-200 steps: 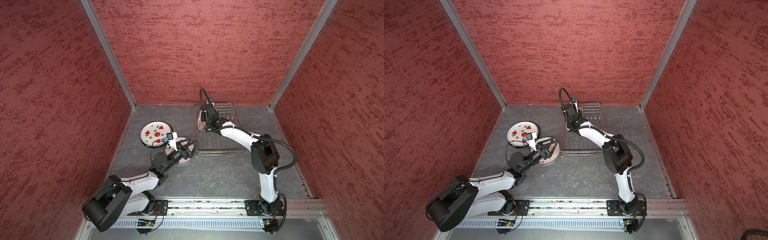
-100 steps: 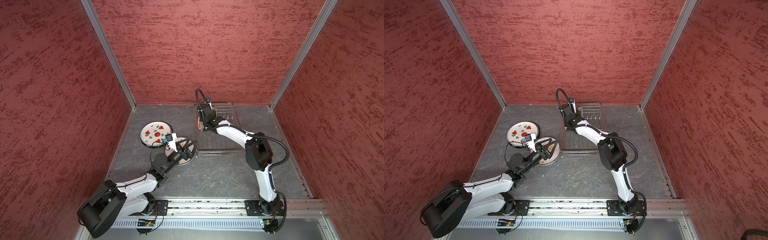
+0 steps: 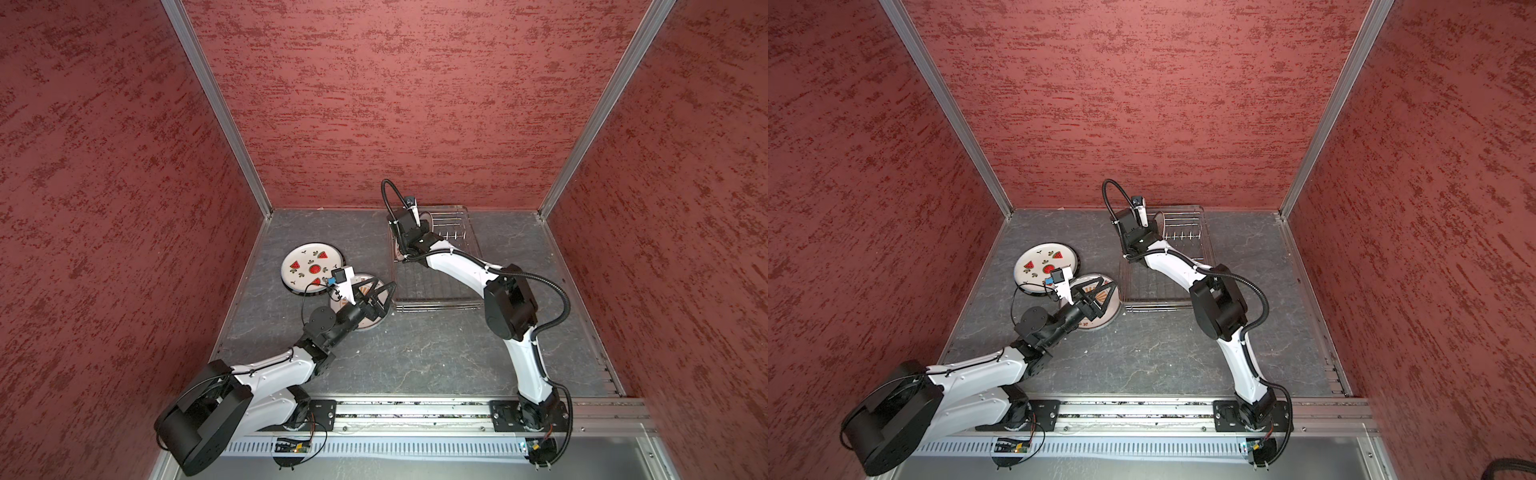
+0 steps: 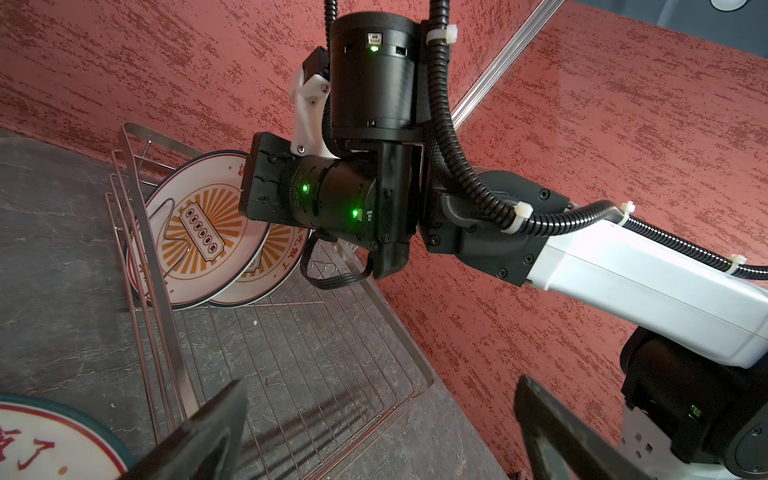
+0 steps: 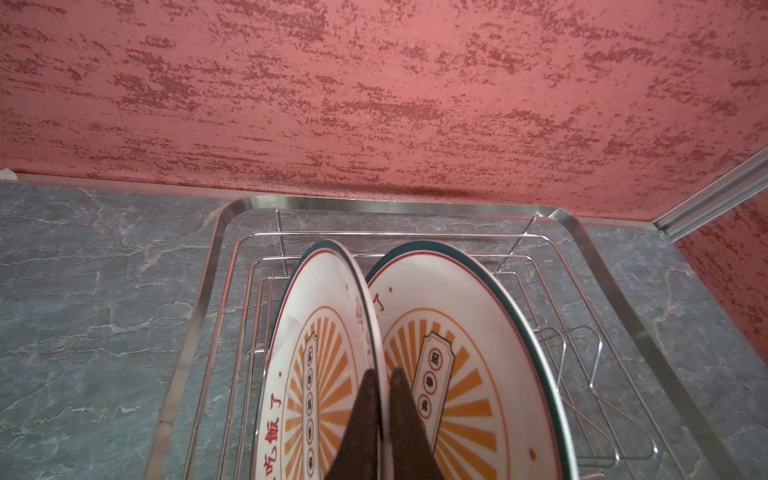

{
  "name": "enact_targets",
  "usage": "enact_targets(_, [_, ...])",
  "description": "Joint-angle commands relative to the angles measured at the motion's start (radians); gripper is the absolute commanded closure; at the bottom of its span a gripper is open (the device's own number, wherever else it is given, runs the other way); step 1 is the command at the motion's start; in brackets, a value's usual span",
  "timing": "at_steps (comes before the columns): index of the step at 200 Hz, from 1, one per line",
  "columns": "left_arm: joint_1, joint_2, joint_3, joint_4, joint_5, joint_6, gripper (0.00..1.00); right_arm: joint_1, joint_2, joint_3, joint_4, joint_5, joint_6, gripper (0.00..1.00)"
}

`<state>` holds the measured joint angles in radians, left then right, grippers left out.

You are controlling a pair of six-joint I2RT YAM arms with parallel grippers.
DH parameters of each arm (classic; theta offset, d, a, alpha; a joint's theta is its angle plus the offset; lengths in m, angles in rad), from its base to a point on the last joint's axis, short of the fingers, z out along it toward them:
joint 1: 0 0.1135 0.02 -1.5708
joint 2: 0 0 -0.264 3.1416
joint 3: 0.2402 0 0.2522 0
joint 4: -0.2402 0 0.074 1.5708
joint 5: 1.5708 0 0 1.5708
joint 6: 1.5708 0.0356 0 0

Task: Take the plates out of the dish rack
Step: 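Lift the sunburst plate up out of the rack with the right gripper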

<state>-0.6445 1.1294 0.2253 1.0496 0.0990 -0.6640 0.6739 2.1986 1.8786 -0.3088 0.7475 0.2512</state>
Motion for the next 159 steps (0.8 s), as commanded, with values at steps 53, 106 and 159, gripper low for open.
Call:
enact_targets(53, [-0.003, -0.008, -0.009, -0.017, -0.024, 0.023, 0.0, 0.01, -0.042, 0.032, 0.065, 0.115, -0.086, 1.0])
enact_targets(106, [-0.004, -0.003, -0.007, -0.017, -0.039, 0.025, 0.01, 0.029, -0.157, -0.087, 0.199, 0.167, -0.166, 1.0])
enact_targets(159, [-0.008, 0.0, -0.007, 0.007, -0.038, 0.03, 0.0, 0.051, -0.3, -0.256, 0.335, 0.201, -0.217, 1.0])
